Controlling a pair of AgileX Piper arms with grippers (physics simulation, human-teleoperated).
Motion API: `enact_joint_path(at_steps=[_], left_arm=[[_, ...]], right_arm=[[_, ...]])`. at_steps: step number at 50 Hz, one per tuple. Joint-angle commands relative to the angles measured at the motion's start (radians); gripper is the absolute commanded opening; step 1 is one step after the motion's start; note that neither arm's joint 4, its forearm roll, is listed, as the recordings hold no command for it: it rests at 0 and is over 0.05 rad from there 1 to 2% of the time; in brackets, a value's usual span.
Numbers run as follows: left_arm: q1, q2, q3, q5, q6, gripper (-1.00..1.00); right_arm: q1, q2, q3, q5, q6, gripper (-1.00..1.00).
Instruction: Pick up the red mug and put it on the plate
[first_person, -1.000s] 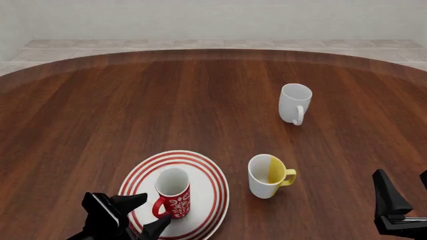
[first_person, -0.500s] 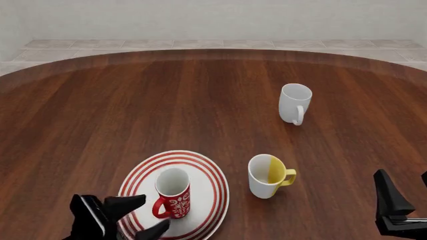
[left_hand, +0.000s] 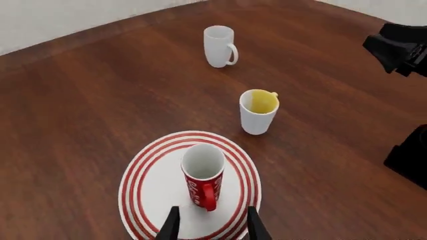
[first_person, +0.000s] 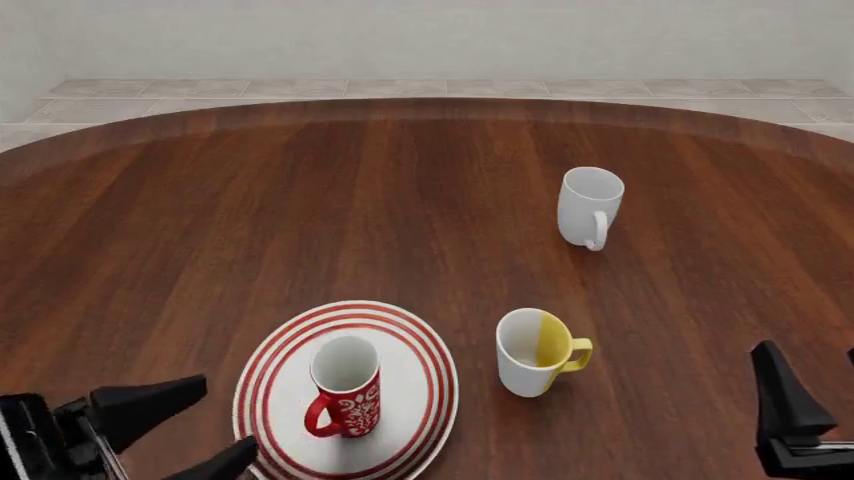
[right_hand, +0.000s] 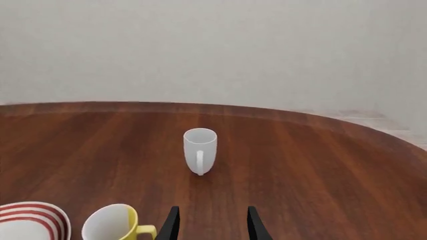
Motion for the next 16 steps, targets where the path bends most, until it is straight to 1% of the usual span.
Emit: enact_joint_path(at_steps=[1, 2, 4, 5, 7, 8, 10, 11, 12, 14, 15, 16], left_arm=[[0.022, -0.307, -0.192, 0.396, 0.029, 1.0], [0.015, -0.306, -0.229, 0.408, 0.022, 1.0], [0.032, -0.307, -0.274, 0.434, 0.023, 1.0], [0.029, -0.307, -0.31, 0.444, 0.012, 1.0], [0.033, -0.307, -0.36, 0.465, 0.038, 1.0], [0.029, -0.307, -0.399, 0.481, 0.04, 1.0], [0.047, -0.307, -0.458, 0.511, 0.061, 1.0], [0.045, -0.307, -0.474, 0.521, 0.06, 1.0], [0.06, -0.307, -0.513, 0.547, 0.064, 1.0], [0.077, -0.307, -0.549, 0.574, 0.076, 1.0], [0.074, -0.307, -0.564, 0.584, 0.071, 1.0], [0.073, -0.307, -0.582, 0.591, 0.085, 1.0]], right_arm=[[0.006, -0.02, -0.014, 0.022, -0.005, 1.0], [0.006, -0.02, -0.014, 0.022, -0.006, 1.0], [0.005, -0.021, -0.015, 0.022, -0.005, 1.0], [0.004, -0.021, -0.016, 0.024, -0.003, 1.0], [0.006, -0.021, -0.017, 0.024, -0.006, 1.0], [0.007, -0.021, -0.017, 0.024, -0.008, 1.0], [0.008, -0.022, -0.019, 0.024, -0.01, 1.0], [0.008, -0.022, -0.017, 0.022, -0.01, 1.0], [0.007, -0.022, -0.012, 0.016, -0.011, 1.0], [0.007, -0.022, -0.008, 0.011, -0.012, 1.0], [0.007, -0.022, -0.006, 0.007, -0.013, 1.0], [0.007, -0.022, -0.004, 0.005, -0.013, 1.0]])
